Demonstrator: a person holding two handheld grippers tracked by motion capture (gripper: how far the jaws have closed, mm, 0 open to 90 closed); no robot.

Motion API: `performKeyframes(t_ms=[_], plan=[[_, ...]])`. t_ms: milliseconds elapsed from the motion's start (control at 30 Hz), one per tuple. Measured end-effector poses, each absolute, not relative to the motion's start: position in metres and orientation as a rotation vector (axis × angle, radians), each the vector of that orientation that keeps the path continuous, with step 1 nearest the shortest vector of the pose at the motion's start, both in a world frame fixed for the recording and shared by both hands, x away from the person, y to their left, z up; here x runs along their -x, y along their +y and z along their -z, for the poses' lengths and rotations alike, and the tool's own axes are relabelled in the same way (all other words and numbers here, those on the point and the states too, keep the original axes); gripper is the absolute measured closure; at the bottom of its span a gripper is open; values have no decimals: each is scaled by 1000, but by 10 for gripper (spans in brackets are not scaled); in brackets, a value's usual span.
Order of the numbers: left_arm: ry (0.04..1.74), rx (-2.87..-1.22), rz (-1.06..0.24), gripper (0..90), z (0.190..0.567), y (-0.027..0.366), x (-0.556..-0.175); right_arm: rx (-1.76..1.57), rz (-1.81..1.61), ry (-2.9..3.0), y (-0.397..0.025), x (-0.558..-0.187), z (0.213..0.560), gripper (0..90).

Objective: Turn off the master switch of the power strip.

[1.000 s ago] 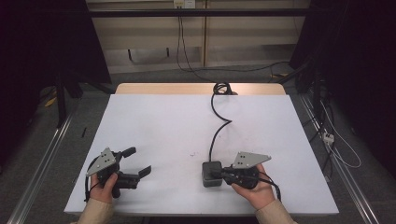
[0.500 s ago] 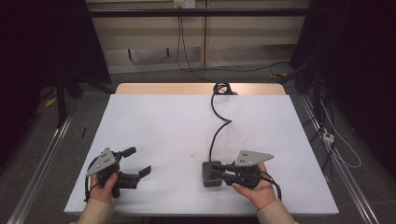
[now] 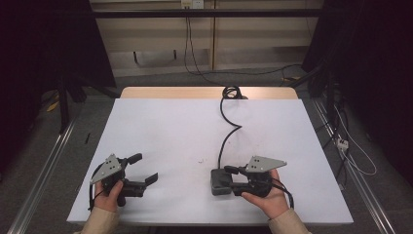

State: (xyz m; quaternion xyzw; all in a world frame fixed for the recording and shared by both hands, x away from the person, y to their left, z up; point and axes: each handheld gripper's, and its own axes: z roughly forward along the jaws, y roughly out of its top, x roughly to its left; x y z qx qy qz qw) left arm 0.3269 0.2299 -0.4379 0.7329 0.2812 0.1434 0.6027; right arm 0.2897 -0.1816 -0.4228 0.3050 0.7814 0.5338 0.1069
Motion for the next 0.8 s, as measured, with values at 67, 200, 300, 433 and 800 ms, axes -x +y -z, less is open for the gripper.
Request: performKeyframes(t_ms=[67, 200, 300, 433, 800], plan=[[651, -1697, -330, 36, 438, 230, -327, -913, -1576, 2297, -182, -290, 423, 407], [654, -1696, -327, 37, 438, 228, -328, -946, -1571, 2281, -184, -291, 423, 337], [647, -1698, -327, 36, 438, 227, -328, -963, -1564, 2279, -185, -290, 424, 304], [644, -1705, -321, 36, 439, 227, -328, -969, -1558, 2277, -186, -291, 424, 277], [651, -1696, -326, 36, 439, 230, -327, -971, -1550, 2270, -192, -292, 424, 234]])
